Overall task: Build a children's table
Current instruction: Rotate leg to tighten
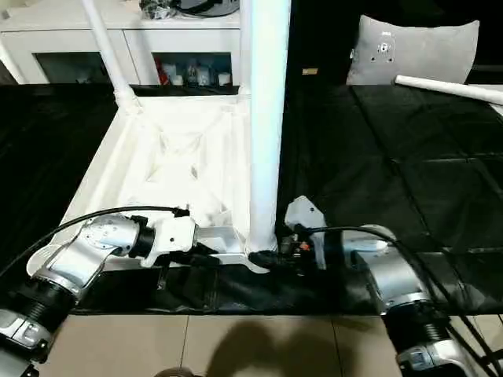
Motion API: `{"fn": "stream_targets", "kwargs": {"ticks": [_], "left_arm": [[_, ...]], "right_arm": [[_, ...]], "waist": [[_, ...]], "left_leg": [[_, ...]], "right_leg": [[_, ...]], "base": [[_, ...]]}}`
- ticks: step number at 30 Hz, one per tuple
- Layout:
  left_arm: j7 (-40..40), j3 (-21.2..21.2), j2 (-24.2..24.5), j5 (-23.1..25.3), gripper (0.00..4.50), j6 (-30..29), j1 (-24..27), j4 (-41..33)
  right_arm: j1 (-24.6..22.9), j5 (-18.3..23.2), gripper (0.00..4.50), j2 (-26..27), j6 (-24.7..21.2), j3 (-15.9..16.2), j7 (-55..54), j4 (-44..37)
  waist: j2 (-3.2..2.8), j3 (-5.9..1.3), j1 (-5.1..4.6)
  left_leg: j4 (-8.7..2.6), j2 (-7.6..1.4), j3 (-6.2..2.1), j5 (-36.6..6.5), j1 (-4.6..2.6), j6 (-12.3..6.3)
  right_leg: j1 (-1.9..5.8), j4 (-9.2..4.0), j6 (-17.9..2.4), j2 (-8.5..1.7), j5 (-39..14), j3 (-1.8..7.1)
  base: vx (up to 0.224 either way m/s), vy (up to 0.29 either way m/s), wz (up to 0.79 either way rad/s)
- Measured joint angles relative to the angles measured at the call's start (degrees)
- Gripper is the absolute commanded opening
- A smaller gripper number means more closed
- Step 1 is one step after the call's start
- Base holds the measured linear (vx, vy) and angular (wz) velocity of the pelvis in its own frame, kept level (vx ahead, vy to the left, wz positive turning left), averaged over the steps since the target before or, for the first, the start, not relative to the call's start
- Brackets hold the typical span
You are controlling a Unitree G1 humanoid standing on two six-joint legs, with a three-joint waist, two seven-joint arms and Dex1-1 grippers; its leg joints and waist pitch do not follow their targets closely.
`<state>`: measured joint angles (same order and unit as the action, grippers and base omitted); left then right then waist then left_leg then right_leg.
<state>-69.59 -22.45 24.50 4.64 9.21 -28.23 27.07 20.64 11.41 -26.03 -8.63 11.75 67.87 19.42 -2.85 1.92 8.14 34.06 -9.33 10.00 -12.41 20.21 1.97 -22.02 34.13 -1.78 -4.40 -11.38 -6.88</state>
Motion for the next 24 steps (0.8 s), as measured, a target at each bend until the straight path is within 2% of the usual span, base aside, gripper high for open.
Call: {"fn": "stream_targets", "kwargs": {"ticks": [8,13,18,21,22,24], "left_arm": [[0.41,1.03,-0.26,-0.50,0.00,-4.15,1.06,-1.60],[7.31,3.34,-2.66,0.56,0.00,-14.22,3.30,-6.11],[16.50,4.11,-7.93,3.02,0.00,-23.49,3.90,-9.38],[21.03,4.67,-10.92,4.05,0.00,-27.71,4.73,-11.50],[22.06,4.67,-11.61,4.13,0.00,-28.68,4.88,-12.06],[23.01,4.57,-12.42,4.33,0.00,-29.79,4.97,-12.85]], "right_arm": [[-1.65,0.06,2.78,2.16,-2.88,-0.42,-3.91,-2.47],[-4.14,-1.23,2.78,8.78,-7.23,-3.27,-16.65,-4.86],[-2.33,-4.23,2.78,15.39,-9.25,-5.90,-31.29,-2.99],[-1.23,-5.44,2.78,17.76,-9.05,-6.82,-36.66,-1.64],[-0.86,-5.45,3.13,17.92,-9.02,-7.12,-37.16,-1.24],[-0.81,-5.28,3.48,18.19,-9.03,-8.00,-37.43,-1.20]], "waist": [[0.10,-0.09,-0.21],[0.14,-0.15,-2.22],[0.28,-0.06,-4.66],[0.29,-0.05,-5.20],[0.33,-0.04,-5.21],[0.37,-0.02,-5.10]], "left_leg": [[-0.01,-0.02,0.02,-0.02,-0.12,0.07],[-0.03,-0.03,0.06,0.03,-0.30,0.63],[-0.02,-0.04,0.05,0.22,-0.32,0.81],[-0.02,-0.03,0.05,0.22,-0.29,0.81],[-0.03,-0.03,0.05,0.21,-0.26,0.80],[-0.09,-0.02,0.04,0.16,-0.20,0.74]], "right_leg": [[0.13,0.04,-0.01,0.00,0.00,0.02],[0.36,0.03,0.13,0.01,-0.03,0.06],[0.29,-0.06,0.15,0.01,-0.02,0.04],[0.29,-0.06,0.16,0.01,-0.02,0.04],[0.27,-0.06,0.15,0.01,-0.01,0.04],[0.22,-0.06,0.13,0.01,0.04,0.04]], "base": [[0.000,0.000,0.00],[0.000,0.000,0.00],[0.000,0.000,0.00],[0.000,0.000,0.00],[0.000,0.000,0.00],[0.000,0.000,0.00]]}}
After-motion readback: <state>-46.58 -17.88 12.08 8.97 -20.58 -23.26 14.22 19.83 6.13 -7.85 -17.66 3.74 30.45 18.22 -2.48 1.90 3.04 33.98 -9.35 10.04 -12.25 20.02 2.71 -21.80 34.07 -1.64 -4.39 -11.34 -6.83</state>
